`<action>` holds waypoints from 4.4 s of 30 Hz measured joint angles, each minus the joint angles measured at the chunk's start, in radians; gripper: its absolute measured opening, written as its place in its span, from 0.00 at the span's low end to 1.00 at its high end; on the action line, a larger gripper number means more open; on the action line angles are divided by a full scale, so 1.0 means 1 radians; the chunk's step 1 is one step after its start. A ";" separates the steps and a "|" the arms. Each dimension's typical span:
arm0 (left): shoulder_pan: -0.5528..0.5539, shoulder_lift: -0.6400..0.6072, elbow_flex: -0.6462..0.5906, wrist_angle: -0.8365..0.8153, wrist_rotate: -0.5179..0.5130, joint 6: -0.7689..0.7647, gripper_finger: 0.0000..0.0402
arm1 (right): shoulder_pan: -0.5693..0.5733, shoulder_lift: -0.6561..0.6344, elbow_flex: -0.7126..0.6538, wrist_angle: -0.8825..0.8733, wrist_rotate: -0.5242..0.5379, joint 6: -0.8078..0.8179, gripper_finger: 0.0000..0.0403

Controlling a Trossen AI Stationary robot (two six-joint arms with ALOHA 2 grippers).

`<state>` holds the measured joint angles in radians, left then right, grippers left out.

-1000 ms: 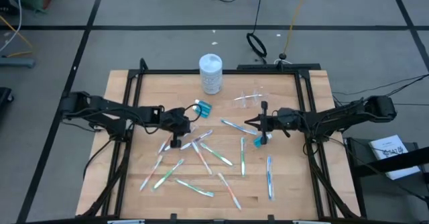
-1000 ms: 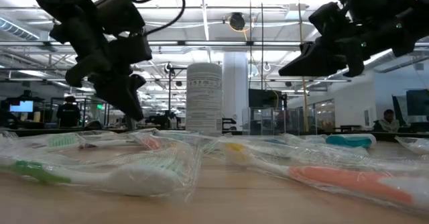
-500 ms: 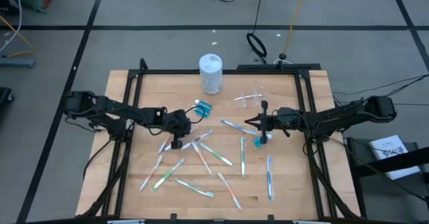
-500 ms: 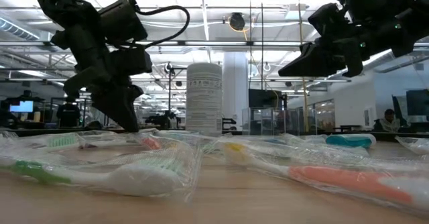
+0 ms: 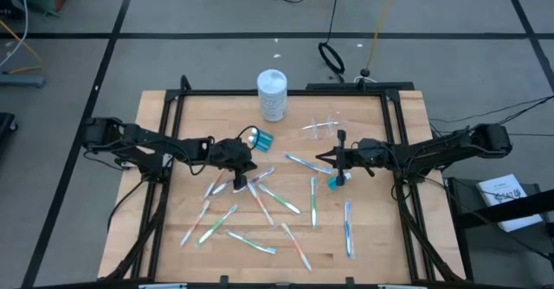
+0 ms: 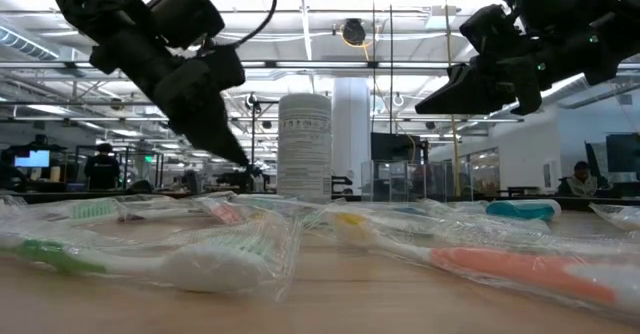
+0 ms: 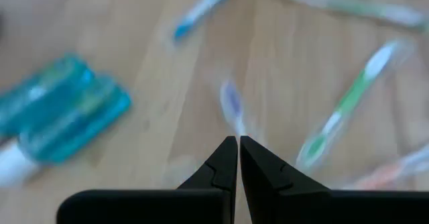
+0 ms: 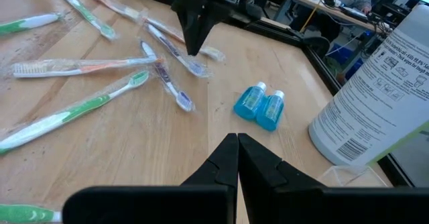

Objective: Pick & Place toothbrushing station
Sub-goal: Put the purple toothbrush into the transparent organizer

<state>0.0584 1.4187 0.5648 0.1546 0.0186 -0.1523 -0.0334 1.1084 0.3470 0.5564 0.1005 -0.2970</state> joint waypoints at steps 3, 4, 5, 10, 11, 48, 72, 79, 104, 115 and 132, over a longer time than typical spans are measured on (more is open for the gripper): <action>-0.001 0.001 0.000 0.035 0.003 -0.008 0.06 | 0.000 0.000 0.000 0.000 0.000 -0.002 0.00; -0.001 0.000 0.000 0.039 0.003 -0.008 0.06 | 0.000 0.000 0.000 0.000 0.000 -0.001 0.00; -0.001 0.000 0.000 0.035 0.003 -0.017 0.06 | 0.000 0.000 0.000 -0.001 0.000 -0.001 0.00; -0.001 0.001 0.000 -0.058 0.006 -0.045 0.06 | 0.000 0.000 0.000 -0.010 0.000 -0.001 0.00; -0.001 0.001 0.000 -0.087 0.006 -0.042 0.06 | 0.000 0.000 0.000 -0.009 0.000 -0.003 0.00; 0.168 0.001 0.000 -0.211 0.041 0.044 0.07 | 0.000 0.000 0.000 -0.023 0.000 -0.011 0.00; 0.196 0.001 0.002 -0.154 0.007 0.081 0.34 | 0.000 0.000 0.000 -0.023 0.002 -0.014 0.00; 0.180 0.001 0.059 -0.253 0.008 -0.061 0.47 | 0.000 0.000 0.000 -0.023 0.003 -0.020 0.00; 0.049 0.003 0.032 -0.282 -0.176 -0.386 0.23 | 0.000 0.000 0.000 -0.023 0.003 -0.014 0.00; 0.054 0.124 0.041 -0.178 -0.176 -0.380 0.24 | 0.000 0.000 -0.001 -0.026 0.002 -0.014 0.00; 0.059 0.096 0.047 -0.094 -0.169 -0.328 0.04 | 0.000 0.000 -0.001 -0.029 0.002 -0.019 0.00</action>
<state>0.1176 1.5151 0.6121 0.0606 -0.1501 -0.4802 -0.0330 1.1080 0.3458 0.5274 0.1024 -0.3157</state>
